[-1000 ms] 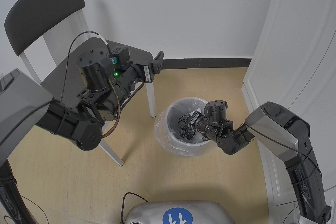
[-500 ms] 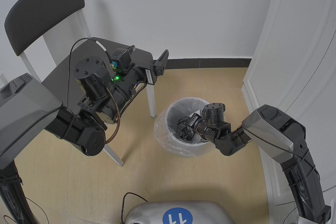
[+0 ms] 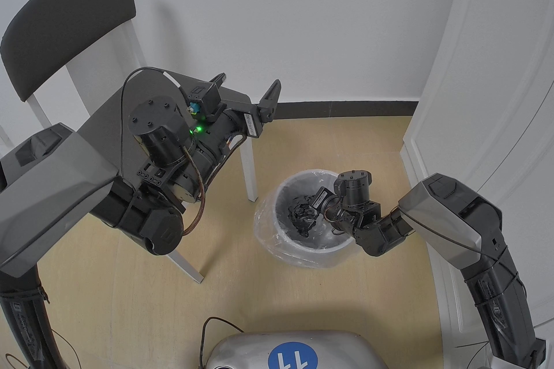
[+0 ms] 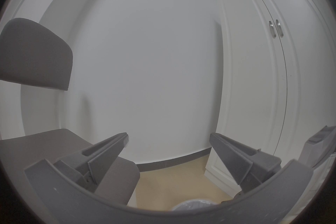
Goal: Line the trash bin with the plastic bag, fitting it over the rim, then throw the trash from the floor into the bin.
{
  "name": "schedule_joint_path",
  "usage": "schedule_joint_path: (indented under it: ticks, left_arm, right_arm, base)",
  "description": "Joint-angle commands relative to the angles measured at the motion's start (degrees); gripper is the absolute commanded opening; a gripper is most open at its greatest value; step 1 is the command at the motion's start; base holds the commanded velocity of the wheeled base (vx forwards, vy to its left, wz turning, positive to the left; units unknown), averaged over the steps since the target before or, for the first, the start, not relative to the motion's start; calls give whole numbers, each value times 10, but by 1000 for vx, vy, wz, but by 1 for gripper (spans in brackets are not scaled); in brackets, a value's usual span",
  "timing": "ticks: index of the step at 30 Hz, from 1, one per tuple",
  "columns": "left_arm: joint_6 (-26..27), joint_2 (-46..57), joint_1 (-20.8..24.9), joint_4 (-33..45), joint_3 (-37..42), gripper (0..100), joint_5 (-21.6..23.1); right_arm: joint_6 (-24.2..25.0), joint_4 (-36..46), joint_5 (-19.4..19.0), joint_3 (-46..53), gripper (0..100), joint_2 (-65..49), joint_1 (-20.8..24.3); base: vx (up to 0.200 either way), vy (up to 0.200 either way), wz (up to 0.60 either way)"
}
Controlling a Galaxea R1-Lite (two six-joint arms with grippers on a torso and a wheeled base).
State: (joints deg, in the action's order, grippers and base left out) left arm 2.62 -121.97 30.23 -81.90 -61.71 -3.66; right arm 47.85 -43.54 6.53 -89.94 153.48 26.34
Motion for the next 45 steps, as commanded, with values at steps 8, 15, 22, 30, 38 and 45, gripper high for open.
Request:
schedule_joint_path:
  ticks: [8,15,22,30,38,45]
  left_arm:
    - [0,-7,0,-1,-3,100,0]
    - [1,-10,-1,-1,-4,100,-1]
    - [1,-12,-1,-1,-4,100,-1]
    - [3,-17,-1,-1,-7,100,-1]
    - [3,-17,-1,-1,-7,100,-2]
    - [4,-18,-1,-2,-7,100,-2]
  right_arm:
    - [0,29,16,-37,0,26,-11]
    - [-1,34,23,-54,0,39,-28]
    - [-6,33,38,-53,0,46,-23]
    - [-7,33,52,-46,0,46,-22]
    - [-7,31,55,-47,0,47,-21]
    - [-7,26,60,-48,100,46,-18]
  base:
    - [0,0,0]
    - [0,0,0]
    - [0,0,0]
    - [0,0,0]
    - [0,0,0]
    - [0,0,0]
